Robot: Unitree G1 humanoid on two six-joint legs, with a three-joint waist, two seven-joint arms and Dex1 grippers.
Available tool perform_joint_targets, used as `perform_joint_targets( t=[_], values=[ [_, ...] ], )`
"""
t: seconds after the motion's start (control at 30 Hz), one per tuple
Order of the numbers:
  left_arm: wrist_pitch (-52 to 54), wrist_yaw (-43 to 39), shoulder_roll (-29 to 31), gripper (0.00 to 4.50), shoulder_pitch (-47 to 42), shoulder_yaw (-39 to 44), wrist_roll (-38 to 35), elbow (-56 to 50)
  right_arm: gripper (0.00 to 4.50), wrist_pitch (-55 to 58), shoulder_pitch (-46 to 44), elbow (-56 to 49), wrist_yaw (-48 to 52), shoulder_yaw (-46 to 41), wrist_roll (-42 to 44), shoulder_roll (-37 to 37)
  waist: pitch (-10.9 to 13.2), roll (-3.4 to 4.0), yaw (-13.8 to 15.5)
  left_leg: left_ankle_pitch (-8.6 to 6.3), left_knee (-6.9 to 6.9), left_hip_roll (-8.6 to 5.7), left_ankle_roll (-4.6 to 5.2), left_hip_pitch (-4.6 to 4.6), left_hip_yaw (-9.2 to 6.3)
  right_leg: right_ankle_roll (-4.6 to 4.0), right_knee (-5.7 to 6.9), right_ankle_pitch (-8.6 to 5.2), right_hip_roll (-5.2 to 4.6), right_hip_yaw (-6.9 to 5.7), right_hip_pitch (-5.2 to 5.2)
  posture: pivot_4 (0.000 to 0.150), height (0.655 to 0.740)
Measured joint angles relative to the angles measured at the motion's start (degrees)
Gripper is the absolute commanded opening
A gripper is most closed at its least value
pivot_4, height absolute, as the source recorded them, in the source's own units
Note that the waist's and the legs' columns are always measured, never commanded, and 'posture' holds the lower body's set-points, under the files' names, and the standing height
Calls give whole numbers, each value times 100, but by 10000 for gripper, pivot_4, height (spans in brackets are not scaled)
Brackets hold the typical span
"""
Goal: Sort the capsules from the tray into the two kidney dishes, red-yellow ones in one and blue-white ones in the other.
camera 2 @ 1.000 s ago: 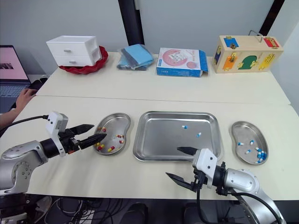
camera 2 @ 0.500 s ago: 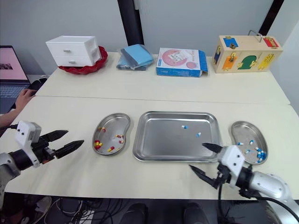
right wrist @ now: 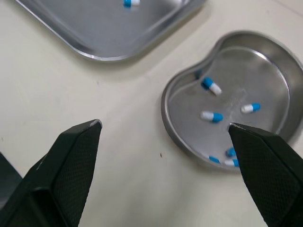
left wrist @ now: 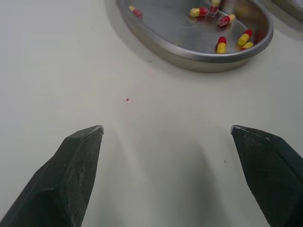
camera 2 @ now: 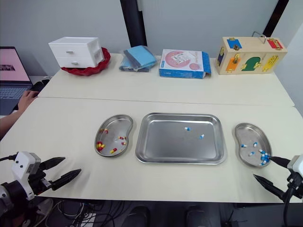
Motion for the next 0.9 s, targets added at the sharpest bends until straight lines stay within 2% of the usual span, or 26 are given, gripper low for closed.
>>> perform_joint_targets(
  t=[0.53,0.73,0.9],
  values=[
    [342,169,-135,44730,373,-120,-133,-1163,45000,-213,57,579,238,-79,-405,-113,1,0,-1,0,0,0,0,0,2,0,-2,0,0,1,1,1500,7400],
    [430,72,-329,44730,240,-774,-515,-2127,45000,-213,187,650,324,-185,-415,-113,-2,10,10,0,2,-1,0,1,4,1,-3,0,-1,3,4,1500,7400],
    [103,43,-690,44730,8,-1449,-520,-2345,45000,-214,359,703,378,-323,-420,-113,-3,10,8,0,1,-1,0,2,3,0,-3,0,1,3,5,1500,7400]
  ],
)
